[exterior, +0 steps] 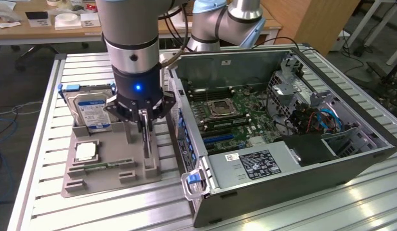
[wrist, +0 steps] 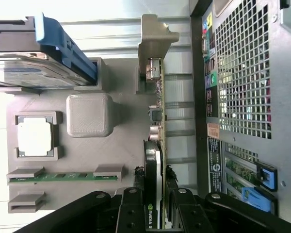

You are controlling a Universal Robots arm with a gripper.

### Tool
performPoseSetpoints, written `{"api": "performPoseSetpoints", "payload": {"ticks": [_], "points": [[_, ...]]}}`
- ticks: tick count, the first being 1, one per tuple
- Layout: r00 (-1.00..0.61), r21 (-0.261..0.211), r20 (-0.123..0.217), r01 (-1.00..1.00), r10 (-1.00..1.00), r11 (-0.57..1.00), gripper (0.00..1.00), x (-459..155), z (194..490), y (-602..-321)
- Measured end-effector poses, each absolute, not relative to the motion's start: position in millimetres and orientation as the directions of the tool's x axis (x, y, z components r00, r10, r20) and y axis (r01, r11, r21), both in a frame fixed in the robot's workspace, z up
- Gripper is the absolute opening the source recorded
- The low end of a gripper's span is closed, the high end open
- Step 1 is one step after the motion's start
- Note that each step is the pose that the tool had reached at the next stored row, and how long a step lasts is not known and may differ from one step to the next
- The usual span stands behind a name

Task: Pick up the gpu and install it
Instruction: 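Pick up the gpu and move the gpu toward the slot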

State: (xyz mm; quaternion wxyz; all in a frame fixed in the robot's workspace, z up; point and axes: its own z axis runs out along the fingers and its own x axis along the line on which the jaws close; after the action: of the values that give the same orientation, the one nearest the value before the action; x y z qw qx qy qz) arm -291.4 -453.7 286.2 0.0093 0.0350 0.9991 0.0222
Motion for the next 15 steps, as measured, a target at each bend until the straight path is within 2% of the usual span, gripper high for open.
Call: {"api": "performPoseSetpoints", "payload": {"ticks": [15], "points": [[-0.998,0.045,-0.017,0.064,0.065,0.997,0.27,-291,334,-454]]}}
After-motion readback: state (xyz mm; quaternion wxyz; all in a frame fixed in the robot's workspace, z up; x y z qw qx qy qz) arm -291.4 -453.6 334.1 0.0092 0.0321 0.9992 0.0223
